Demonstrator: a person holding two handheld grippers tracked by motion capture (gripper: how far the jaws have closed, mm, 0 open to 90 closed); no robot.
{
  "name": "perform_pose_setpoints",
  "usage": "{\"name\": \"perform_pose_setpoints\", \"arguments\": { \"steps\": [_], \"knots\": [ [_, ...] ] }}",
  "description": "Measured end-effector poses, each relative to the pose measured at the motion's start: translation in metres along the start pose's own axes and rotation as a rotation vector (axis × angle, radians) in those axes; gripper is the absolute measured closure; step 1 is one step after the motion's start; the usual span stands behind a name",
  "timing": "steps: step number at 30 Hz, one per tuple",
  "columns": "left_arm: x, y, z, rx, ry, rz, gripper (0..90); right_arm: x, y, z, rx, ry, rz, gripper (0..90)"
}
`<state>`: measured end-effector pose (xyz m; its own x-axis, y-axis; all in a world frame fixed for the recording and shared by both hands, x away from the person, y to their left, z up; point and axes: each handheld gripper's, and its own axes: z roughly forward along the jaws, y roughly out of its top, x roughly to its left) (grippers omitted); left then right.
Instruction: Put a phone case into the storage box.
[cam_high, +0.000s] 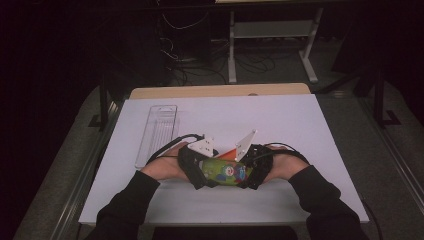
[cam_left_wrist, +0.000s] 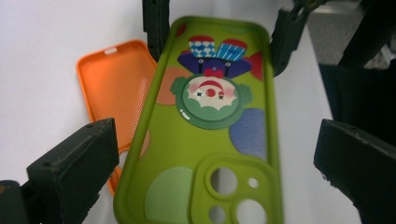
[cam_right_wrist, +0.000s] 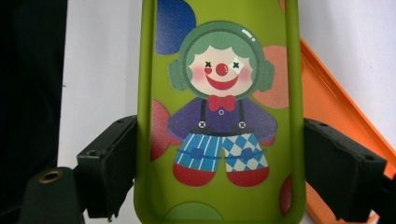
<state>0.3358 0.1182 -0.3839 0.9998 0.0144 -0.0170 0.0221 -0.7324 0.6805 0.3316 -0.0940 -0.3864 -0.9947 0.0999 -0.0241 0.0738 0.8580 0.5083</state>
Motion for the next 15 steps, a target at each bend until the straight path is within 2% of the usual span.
{"name": "perform_pose_setpoints", "arguments": {
  "steps": [4, 8, 15],
  "knots": [
    [-0.001, -0.001, 0.006, 0.025, -0.001, -0.011, 0.0, 0.001, 0.003, 0.000, -0.009, 0.000, -0.016, 15.1],
    [-0.002, -0.001, 0.011, 0.028, -0.010, -0.015, 0.5, 0.003, 0.005, 0.000, -0.013, 0.006, -0.023, 15.1],
    [-0.003, -0.002, 0.014, 0.057, -0.021, 0.000, 7.4, 0.004, 0.007, -0.001, -0.017, 0.006, -0.033, 15.1]
  ]
}}
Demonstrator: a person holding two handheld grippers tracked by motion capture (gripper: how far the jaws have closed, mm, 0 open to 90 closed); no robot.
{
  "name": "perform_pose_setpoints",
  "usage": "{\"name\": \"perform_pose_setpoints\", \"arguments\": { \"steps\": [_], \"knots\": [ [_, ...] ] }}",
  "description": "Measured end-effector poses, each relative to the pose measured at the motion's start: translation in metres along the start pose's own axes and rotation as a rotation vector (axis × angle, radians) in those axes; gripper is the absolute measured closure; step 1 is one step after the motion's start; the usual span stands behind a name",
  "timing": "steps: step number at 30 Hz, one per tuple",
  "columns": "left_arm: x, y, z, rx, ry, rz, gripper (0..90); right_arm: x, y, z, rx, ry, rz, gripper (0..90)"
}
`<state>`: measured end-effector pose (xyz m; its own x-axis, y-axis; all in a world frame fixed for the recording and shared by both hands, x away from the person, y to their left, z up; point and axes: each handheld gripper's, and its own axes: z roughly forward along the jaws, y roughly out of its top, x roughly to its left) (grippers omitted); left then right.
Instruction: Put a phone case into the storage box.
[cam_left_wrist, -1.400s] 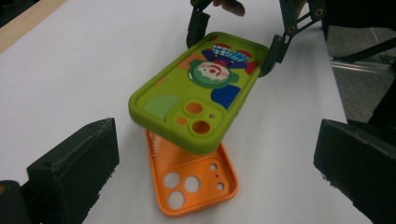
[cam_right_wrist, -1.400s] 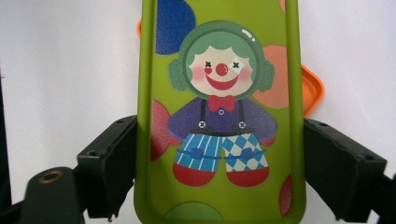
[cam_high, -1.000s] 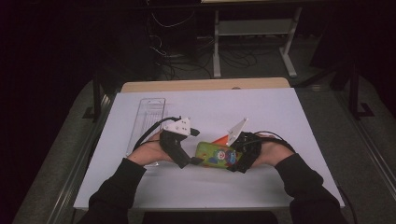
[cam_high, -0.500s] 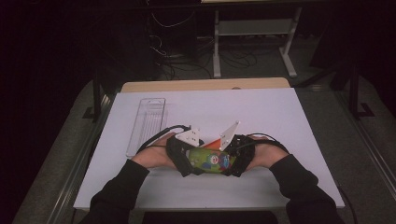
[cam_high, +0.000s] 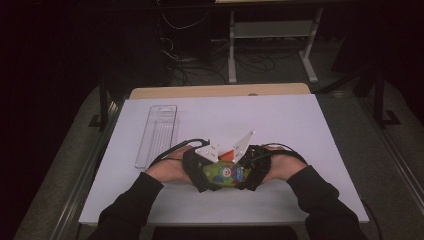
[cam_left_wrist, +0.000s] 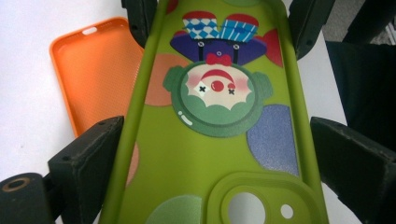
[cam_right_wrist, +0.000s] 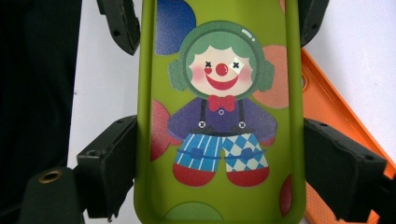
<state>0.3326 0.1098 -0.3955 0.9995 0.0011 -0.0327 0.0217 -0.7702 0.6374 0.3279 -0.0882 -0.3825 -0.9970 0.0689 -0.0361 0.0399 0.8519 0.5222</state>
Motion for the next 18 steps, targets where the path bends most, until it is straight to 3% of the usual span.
{"name": "perform_pose_setpoints", "arguments": {
  "steps": [9, 18],
  "knots": [
    [0.0004, -0.0012, 0.0009, 0.001, 0.009, 0.014, 13.1, 0.0007, 0.0005, 0.0005, 0.001, 0.000, -0.004, 15.1],
    [0.0005, -0.0007, -0.0026, -0.016, -0.013, 0.011, 15.2, 0.0004, -0.0009, -0.0015, -0.008, 0.026, 0.016, 14.4]
  ]
}}
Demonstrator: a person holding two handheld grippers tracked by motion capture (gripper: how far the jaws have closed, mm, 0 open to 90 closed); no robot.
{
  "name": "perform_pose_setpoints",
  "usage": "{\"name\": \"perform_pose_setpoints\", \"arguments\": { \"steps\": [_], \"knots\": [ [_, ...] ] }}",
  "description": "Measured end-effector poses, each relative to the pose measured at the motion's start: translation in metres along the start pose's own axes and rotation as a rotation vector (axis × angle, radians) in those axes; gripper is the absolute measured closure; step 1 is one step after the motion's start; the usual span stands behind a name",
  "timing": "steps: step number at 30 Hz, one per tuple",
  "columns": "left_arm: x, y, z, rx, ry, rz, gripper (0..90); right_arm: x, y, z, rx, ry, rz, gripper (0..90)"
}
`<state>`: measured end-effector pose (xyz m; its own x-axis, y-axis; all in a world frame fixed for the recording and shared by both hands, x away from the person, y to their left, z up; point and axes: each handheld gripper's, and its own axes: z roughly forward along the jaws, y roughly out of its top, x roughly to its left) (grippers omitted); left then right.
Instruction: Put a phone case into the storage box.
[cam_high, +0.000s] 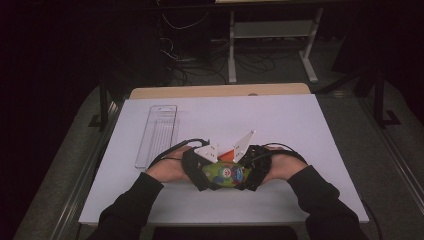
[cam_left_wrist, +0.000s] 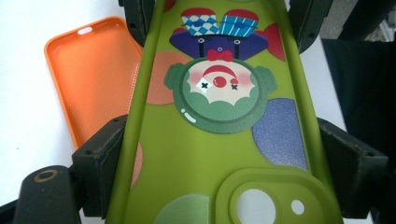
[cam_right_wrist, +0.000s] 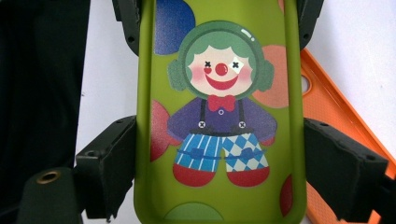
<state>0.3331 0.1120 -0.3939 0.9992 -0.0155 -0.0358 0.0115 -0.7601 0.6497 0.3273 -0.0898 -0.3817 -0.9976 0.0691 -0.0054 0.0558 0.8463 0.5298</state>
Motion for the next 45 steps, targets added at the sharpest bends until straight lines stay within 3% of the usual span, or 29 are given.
{"name": "perform_pose_setpoints", "arguments": {
  "steps": [3, 7, 10, 13, 15, 17, 22, 26, 27, 30, 31, 33, 36, 40, 43, 45],
  "knots": [
    [0.000, 0.000, -0.001, -0.004, -0.006, -0.005, 15.4, -0.001, -0.001, -0.001, -0.019, 0.013, 0.005, 13.8],
    [0.000, 0.001, -0.005, -0.009, 0.003, -0.002, 15.5, -0.003, -0.003, -0.002, -0.045, 0.031, 0.048, 10.7],
    [0.001, 0.000, -0.008, -0.023, 0.025, -0.023, 15.5, -0.005, -0.008, -0.008, -0.074, 0.009, 0.070, 6.4],
    [0.002, -0.001, -0.011, -0.037, 0.053, -0.057, 15.5, -0.008, -0.014, -0.016, -0.111, -0.037, 0.115, 4.9],
    [0.003, -0.003, -0.012, -0.029, 0.092, -0.080, 15.5, -0.011, -0.019, -0.021, -0.141, -0.060, 0.147, 4.9],
    [0.003, -0.004, -0.013, -0.040, 0.124, -0.124, 15.5, -0.013, -0.024, -0.026, -0.156, -0.085, 0.171, 5.0],
    [0.006, -0.008, -0.013, -0.034, 0.163, -0.194, 15.4, -0.017, -0.041, -0.030, -0.164, -0.130, 0.265, 5.2],
    [0.007, -0.010, -0.010, -0.014, 0.199, -0.243, 15.4, -0.015, -0.050, -0.030, -0.157, -0.171, 0.375, 1.1],
    [0.008, -0.011, -0.010, -0.006, 0.219, -0.247, 15.5, -0.016, -0.053, -0.029, -0.158, -0.175, 0.395, 1.1],
    [0.010, -0.011, -0.009, -0.021, 0.266, -0.322, 15.5, -0.013, -0.058, -0.027, -0.167, -0.196, 0.465, 1.1],
    [0.010, -0.011, -0.011, -0.009, 0.281, -0.324, 15.5, -0.012, -0.060, -0.026, -0.172, -0.199, 0.483, 1.5],
    [0.011, -0.011, -0.011, -0.019, 0.299, -0.357, 15.5, -0.011, -0.064, -0.023, -0.191, -0.205, 0.507, 1.5],
    [0.011, -0.010, -0.012, -0.021, 0.329, -0.393, 15.5, -0.007, -0.066, -0.015, -0.183, -0.243, 0.536, 0.4],
    [0.012, -0.011, -0.012, -0.030, 0.357, -0.439, 15.5, 0.000, -0.066, -0.008, -0.217, -0.307, 0.571, 0.5],
    [0.012, -0.013, -0.012, -0.043, 0.364, -0.458, 15.5, 0.002, -0.068, -0.004, -0.282, -0.307, 0.617, 0.4],
    [0.012, -0.013, -0.013, -0.035, 0.371, -0.459, 15.5, 0.003, -0.067, -0.002, -0.288, -0.309, 0.621, 0.4]
  ]
}}
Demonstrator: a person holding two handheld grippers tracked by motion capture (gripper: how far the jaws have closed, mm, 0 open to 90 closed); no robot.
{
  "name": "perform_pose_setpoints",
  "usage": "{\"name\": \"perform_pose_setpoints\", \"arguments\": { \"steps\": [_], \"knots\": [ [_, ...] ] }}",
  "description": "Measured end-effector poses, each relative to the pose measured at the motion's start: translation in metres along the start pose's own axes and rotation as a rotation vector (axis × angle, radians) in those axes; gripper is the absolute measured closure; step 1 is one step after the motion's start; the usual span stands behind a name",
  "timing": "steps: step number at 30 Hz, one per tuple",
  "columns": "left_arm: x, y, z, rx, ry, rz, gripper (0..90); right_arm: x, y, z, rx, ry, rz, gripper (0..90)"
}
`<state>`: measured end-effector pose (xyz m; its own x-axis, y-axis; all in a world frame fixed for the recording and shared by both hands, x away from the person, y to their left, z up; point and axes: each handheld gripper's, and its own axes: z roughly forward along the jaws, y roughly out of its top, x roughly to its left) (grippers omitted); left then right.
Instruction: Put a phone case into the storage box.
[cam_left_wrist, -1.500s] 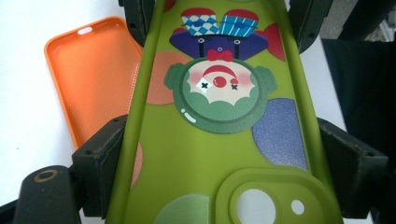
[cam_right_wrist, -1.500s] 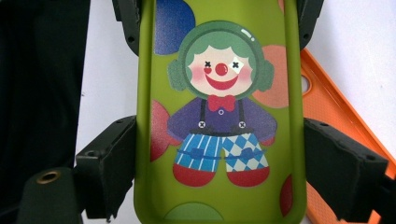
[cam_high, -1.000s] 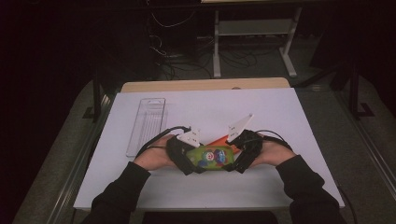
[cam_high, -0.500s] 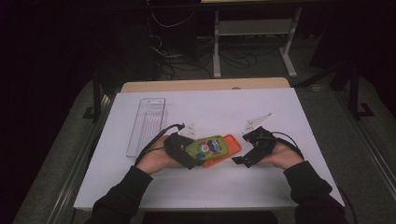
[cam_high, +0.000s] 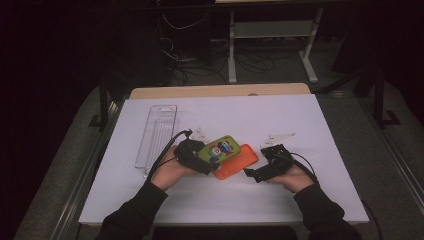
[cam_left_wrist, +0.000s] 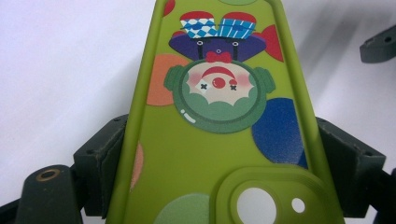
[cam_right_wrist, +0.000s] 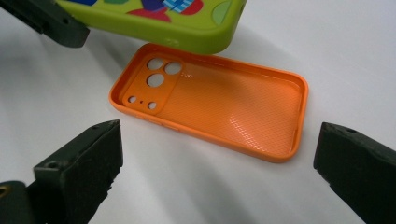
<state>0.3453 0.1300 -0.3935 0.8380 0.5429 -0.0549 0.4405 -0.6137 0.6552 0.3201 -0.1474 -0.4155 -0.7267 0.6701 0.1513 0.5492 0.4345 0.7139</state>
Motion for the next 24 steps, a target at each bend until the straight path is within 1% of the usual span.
{"name": "perform_pose_setpoints", "arguments": {
  "steps": [1, 3, 5, 6, 9, 11, 12, 14, 16, 17, 18, 19, 23, 24],
  "knots": [
    [0.000, 0.000, -0.001, 0.000, -0.003, -0.001, 15.5, 0.002, 0.000, 0.000, 0.000, -0.006, -0.003, 0.4],
    [-0.001, 0.001, -0.001, -0.012, -0.003, -0.015, 15.5, 0.003, 0.000, 0.001, -0.018, -0.008, -0.003, 0.4],
    [-0.001, 0.001, -0.002, -0.005, -0.002, -0.015, 15.5, 0.002, 0.001, 0.001, -0.035, -0.019, -0.009, 0.4],
    [-0.001, 0.001, -0.001, -0.003, -0.001, -0.019, 15.5, 0.002, 0.001, 0.001, -0.042, -0.030, -0.003, 0.4],
    [-0.001, 0.001, -0.001, 0.005, 0.007, -0.019, 15.5, 0.002, 0.002, 0.002, -0.060, -0.035, -0.006, 0.4],
    [0.000, 0.000, -0.001, -0.001, 0.004, -0.020, 15.5, 0.003, 0.002, 0.003, -0.065, -0.042, -0.028, 0.4],
    [0.000, 0.000, -0.001, -0.002, 0.007, -0.020, 15.5, 0.005, 0.002, 0.004, -0.061, -0.042, -0.032, 0.4],
    [0.000, 0.001, -0.001, -0.005, 0.004, -0.025, 15.5, 0.007, 0.002, 0.006, -0.051, -0.054, -0.060, 0.4],
    [0.000, 0.001, -0.001, -0.003, 0.002, -0.022, 15.5, 0.010, 0.002, 0.007, -0.052, -0.059, -0.069, 0.4],
    [-0.001, 0.001, -0.001, 0.000, -0.001, -0.021, 15.5, 0.010, 0.003, 0.008, -0.059, -0.066, -0.088, 0.4],
    [0.000, 0.001, -0.002, 0.006, 0.001, -0.014, 15.5, 0.011, 0.003, 0.007, -0.057, -0.074, -0.094, 0.4],
    [-0.001, 0.001, -0.001, 0.007, 0.002, -0.014, 15.5, 0.012, 0.004, 0.007, -0.067, -0.083, -0.116, 0.4],
    [-0.001, 0.001, -0.002, 0.001, 0.000, -0.016, 15.5, 0.017, 0.005, 0.006, -0.077, -0.128, -0.173, 0.4],
    [0.000, 0.001, -0.002, 0.000, -0.001, -0.017, 15.5, 0.018, 0.005, 0.006, -0.078, -0.144, -0.200, 0.5]
  ]
}}
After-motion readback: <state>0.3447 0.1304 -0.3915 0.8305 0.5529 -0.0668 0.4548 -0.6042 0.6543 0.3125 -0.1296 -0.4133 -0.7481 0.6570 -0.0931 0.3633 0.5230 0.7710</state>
